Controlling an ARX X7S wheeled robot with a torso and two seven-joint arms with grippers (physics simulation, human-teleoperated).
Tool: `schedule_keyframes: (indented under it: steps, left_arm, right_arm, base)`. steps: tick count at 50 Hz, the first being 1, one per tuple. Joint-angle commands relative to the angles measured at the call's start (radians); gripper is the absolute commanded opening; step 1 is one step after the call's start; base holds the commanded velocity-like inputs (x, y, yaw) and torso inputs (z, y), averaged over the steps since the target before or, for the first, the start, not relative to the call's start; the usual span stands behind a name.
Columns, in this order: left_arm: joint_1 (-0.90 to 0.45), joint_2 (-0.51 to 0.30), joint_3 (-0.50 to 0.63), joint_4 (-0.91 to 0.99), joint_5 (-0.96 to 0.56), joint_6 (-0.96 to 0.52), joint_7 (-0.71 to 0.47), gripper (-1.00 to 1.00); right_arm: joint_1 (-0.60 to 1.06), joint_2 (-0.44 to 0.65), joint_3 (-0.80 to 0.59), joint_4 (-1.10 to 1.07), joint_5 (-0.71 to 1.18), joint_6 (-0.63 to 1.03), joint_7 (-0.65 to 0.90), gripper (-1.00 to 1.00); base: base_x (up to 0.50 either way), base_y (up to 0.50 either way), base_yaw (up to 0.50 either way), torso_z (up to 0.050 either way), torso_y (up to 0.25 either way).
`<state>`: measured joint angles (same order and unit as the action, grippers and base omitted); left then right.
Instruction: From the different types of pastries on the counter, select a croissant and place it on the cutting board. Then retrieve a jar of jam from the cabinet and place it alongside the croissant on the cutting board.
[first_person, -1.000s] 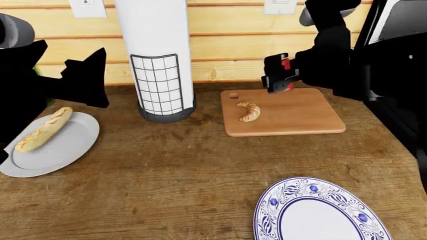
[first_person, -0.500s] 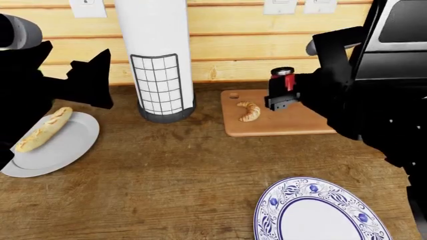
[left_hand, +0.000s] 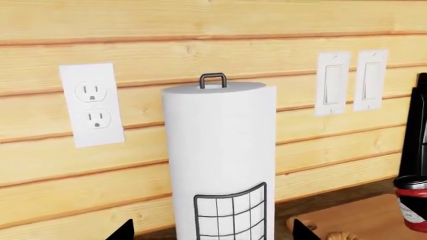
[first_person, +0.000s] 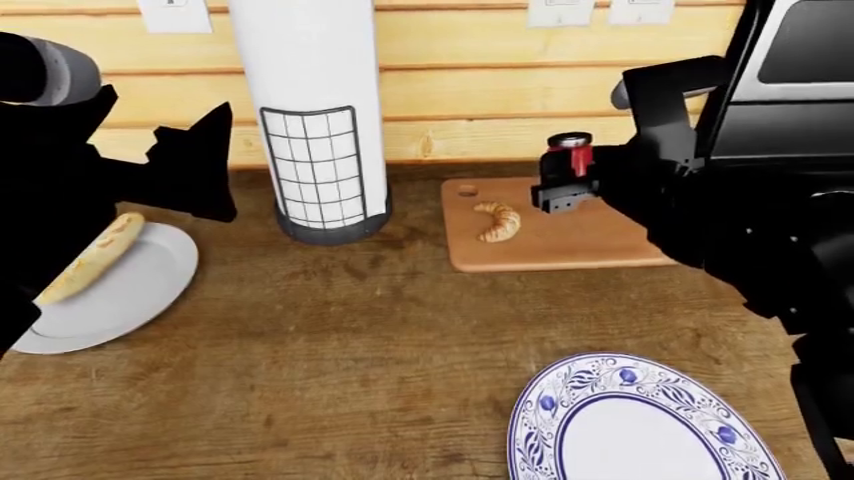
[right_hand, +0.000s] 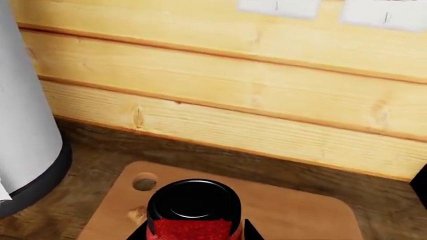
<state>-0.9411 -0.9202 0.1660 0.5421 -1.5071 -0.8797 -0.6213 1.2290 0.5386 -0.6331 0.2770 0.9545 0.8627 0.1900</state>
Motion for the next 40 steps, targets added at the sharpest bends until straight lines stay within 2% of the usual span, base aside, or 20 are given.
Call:
schedule_keyframes:
  steps: [1,14,29,40]
  left_arm:
    - [-0.010,0.003,0.012,0.004,0.005,-0.007,0.005,1.00]
    - [-0.018,0.002,0.013,-0.002,0.007,-0.005,0.012,1.00]
    - [-0.028,-0.003,0.008,-0.002,-0.013,-0.004,0.000,1.00]
    - [-0.020,-0.005,0.008,0.000,-0.011,-0.001,-0.001,1.00]
  right_arm:
    - [0.038,-0.016,-0.016,0.052,-0.049,-0.003,-0.034,-1.00]
    - [0.053,-0.004,-0.019,0.037,-0.048,0.014,-0.028,-1.00]
    - [0.054,0.014,-0.026,0.017,-0.050,0.034,-0.014,-1.00]
    - [-0.013,0.024,-0.036,0.008,-0.098,-0.045,0.011,-1.00]
  base:
    - [0.00,0.00,0.00,0.000,-0.105]
    - [0.00,0.00,0.00,0.000,-0.151]
    - [0.00,0.00,0.00,0.000,-0.001]
    - [0.00,0.00,0.00,0.000,0.000]
